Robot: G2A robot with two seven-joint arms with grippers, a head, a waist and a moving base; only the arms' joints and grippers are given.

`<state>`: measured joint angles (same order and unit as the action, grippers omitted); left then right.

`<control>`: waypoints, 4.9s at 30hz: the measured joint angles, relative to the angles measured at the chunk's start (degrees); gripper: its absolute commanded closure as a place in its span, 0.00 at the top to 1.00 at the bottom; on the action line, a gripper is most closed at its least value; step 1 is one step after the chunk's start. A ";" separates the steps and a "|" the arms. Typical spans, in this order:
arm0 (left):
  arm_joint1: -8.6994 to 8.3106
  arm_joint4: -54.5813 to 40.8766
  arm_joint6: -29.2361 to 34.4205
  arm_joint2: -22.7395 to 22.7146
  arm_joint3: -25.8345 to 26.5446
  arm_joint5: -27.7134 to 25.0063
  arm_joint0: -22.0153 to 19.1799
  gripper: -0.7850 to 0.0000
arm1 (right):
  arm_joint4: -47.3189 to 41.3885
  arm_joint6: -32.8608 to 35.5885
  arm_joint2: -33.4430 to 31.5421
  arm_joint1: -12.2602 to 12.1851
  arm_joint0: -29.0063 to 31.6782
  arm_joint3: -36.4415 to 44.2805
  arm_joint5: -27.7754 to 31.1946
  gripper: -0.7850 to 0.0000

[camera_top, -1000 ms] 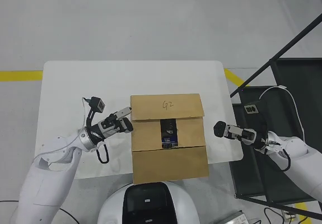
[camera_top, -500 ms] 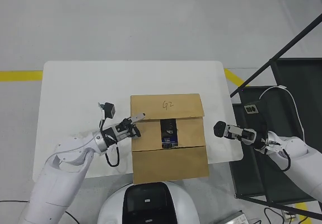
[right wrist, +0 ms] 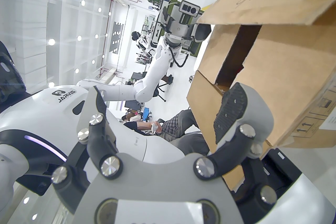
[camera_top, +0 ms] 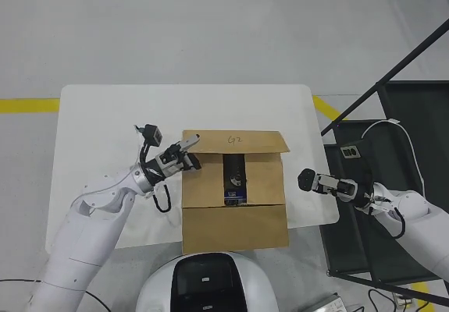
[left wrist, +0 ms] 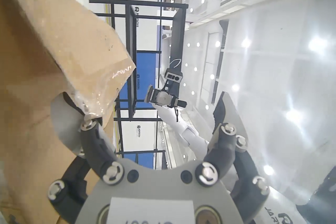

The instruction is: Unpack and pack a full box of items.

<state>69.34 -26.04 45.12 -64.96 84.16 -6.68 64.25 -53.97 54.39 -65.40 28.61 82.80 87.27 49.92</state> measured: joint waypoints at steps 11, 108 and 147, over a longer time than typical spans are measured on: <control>1.99 -7.13 -2.76 2.62 -6.34 4.02 -10.43 1.00 | 0.00 0.00 0.00 0.00 0.00 0.00 0.00 1.00; -0.78 -2.20 29.13 -10.50 -23.80 -7.28 -12.29 1.00 | 38.40 -31.19 10.74 7.32 -8.76 17.79 -35.69 1.00; -4.48 2.18 28.01 -16.23 -13.52 1.05 -7.34 1.00 | 43.63 -26.39 24.20 15.80 -20.60 14.11 -44.14 1.00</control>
<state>64.85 -23.86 73.13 -81.19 70.64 -5.63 56.91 -10.34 28.00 -41.20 44.41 62.20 101.39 5.78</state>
